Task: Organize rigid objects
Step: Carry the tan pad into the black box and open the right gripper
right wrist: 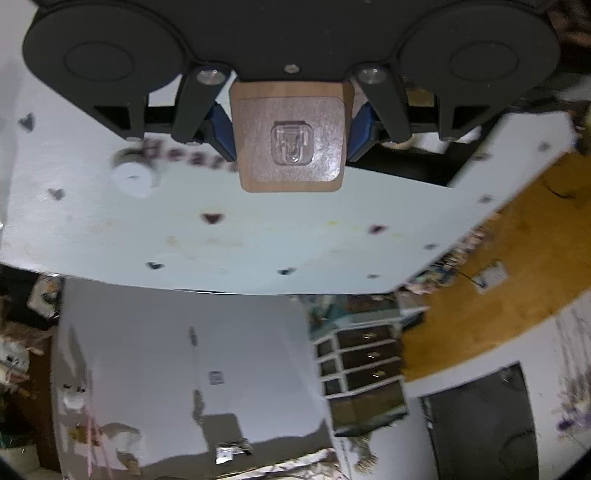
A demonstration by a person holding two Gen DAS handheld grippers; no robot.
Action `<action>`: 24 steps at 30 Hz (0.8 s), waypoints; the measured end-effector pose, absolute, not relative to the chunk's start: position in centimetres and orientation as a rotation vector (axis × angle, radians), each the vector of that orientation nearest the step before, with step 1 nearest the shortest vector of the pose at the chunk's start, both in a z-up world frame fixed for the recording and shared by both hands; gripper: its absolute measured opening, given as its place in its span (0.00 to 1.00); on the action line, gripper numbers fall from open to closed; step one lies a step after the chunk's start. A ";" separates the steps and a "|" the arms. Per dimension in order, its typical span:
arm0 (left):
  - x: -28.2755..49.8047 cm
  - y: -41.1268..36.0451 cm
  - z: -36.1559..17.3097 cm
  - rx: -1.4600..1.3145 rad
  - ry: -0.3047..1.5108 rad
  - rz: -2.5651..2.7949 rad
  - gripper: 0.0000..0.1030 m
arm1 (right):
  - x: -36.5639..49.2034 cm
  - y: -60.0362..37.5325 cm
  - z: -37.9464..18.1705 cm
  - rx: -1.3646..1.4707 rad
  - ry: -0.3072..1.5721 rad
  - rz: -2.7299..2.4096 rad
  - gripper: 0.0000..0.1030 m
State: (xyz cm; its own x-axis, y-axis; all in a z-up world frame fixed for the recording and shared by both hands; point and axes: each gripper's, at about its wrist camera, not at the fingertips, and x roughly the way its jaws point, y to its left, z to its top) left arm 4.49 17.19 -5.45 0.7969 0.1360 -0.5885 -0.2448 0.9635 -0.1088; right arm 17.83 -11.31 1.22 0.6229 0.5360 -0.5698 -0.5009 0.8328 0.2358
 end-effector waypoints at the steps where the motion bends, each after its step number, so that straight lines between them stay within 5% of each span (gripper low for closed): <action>1: 4.5 17.2 -5.4 -0.184 0.616 0.206 0.04 | 17.3 -10.9 1.5 0.078 0.680 0.615 0.63; 10: 4.5 17.2 -5.5 -0.188 0.614 0.204 0.05 | 13.4 -5.4 0.4 0.085 0.859 0.587 0.63; 24: 4.5 17.2 -5.5 -0.197 0.610 0.199 0.05 | 11.4 -1.3 -1.8 0.002 0.882 0.415 0.63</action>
State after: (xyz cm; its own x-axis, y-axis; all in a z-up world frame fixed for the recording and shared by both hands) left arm 4.49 17.20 -5.47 0.8017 0.1265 -0.5842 -0.2421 0.9623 -0.1237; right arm 11.41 -1.26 -1.81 0.5617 0.3533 -0.7481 -0.3514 0.9205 0.1709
